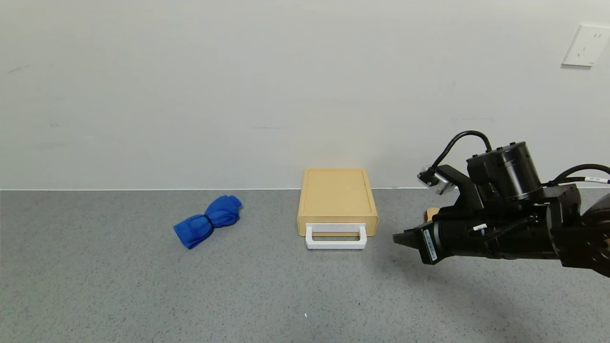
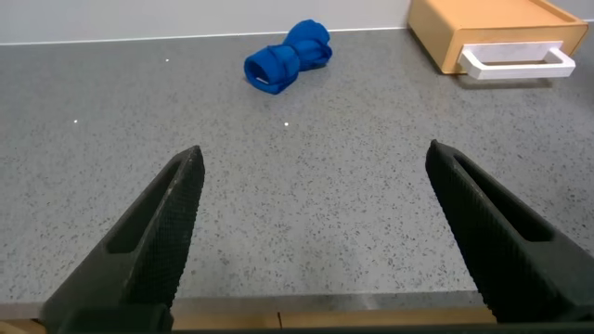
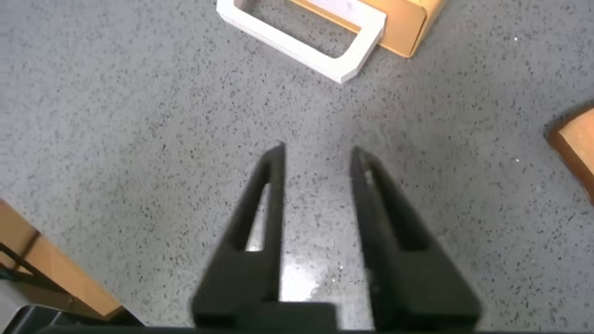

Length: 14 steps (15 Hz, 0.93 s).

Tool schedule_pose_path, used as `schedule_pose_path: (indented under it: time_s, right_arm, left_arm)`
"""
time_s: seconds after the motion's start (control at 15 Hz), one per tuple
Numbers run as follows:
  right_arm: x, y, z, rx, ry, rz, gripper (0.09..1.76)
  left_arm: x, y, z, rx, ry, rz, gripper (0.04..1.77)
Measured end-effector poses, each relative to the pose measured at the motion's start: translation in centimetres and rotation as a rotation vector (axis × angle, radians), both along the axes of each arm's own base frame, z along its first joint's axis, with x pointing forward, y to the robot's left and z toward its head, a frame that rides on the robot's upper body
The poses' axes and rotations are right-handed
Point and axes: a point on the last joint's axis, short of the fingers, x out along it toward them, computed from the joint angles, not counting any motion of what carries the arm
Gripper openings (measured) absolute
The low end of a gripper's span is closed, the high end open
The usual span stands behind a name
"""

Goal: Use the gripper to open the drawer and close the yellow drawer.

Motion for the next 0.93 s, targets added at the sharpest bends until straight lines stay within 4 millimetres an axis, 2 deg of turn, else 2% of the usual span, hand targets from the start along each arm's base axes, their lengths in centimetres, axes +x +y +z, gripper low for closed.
schedule_pose_path:
  time_s: [0.13, 0.4, 0.67, 0.93]
  right_arm:
    - [-0.1, -0.6, 0.1, 0.008, 0.002, -0.010, 0.93]
    - [-1.0, -1.8, 0.5, 0.018, 0.002, -0.040, 1.24]
    - [-3.2, -3.7, 1.6, 0.028, -0.034, -0.080, 1.43]
    - [-6.5, -6.4, 3.6, 0.058, -0.114, -0.144, 1.54]
  left_arm:
    - [0.0, 0.0, 0.0, 0.000, 0.000, 0.000, 1.72]
    - [0.0, 0.0, 0.0, 0.000, 0.000, 0.000, 1.72]
    - [0.0, 0.0, 0.0, 0.000, 0.000, 0.000, 1.72]
    - [0.0, 0.0, 0.0, 0.000, 0.000, -0.001, 1.72]
